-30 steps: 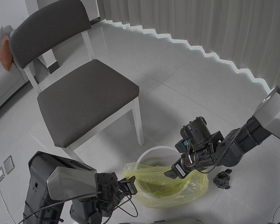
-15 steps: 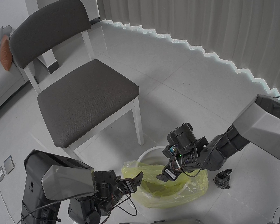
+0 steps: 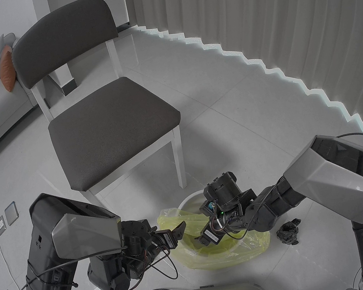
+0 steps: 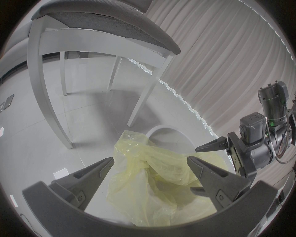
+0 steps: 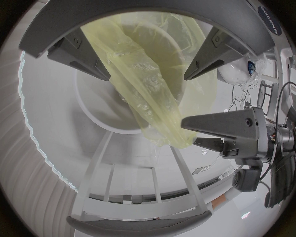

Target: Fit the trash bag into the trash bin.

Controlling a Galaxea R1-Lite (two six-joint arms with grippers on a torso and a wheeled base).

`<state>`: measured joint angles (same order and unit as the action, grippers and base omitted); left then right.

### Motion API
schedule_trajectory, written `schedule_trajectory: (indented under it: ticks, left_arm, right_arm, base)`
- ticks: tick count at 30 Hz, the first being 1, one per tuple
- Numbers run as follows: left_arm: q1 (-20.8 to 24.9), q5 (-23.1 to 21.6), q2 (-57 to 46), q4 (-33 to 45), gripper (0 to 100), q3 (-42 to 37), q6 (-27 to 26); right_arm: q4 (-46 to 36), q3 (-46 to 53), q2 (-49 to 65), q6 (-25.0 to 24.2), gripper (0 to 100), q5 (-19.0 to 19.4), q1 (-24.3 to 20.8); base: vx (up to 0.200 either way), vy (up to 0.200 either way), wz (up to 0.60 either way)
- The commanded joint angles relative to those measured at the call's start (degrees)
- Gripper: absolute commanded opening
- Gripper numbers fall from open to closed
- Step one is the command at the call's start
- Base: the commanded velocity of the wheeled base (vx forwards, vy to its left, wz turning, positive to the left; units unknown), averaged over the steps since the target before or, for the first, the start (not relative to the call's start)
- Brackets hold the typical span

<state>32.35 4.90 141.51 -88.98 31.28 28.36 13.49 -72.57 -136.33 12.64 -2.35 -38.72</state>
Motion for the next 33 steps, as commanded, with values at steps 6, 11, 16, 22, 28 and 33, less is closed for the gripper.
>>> schedule_trajectory:
  ticks: [6,11,16,22,28,33]
  left_arm:
    - [-0.01,0.02,-0.62,-0.85,100,0.01,0.03]
    - [-0.1,0.02,-0.62,-0.85,100,0.01,0.03]
    - [-0.19,0.11,-0.53,-0.85,100,0.01,0.03]
    - [-0.54,0.2,-0.44,-0.85,100,-0.08,-0.05]
    - [-3.09,-0.42,-3.08,-0.85,100,-0.52,-0.23]
    - [-3.53,-0.68,-4.05,-0.85,100,-0.52,-0.32]
  right_arm:
    - [0.04,-1.35,-3.59,-0.07,100,-0.02,-0.22]
    - [0.04,-2.4,-4.82,0.01,100,-0.02,-0.22]
    - [0.04,-2.93,-5.18,0.19,0,-0.11,-0.13]
    - [-0.05,-2.75,-4.65,0.1,0,-0.11,0.13]
    - [-0.58,-2.14,-1.31,0.1,0,-1.07,0.31]
    - [-0.58,-2.4,1.06,0.37,0,-1.25,1.28]
  base:
    - [0.0,0.0,0.0]
    - [0.0,0.0,0.0]
    - [0.0,0.0,0.0]
    - [0.0,0.0,0.0]
    - [0.0,0.0,0.0]
    - [0.0,0.0,0.0]
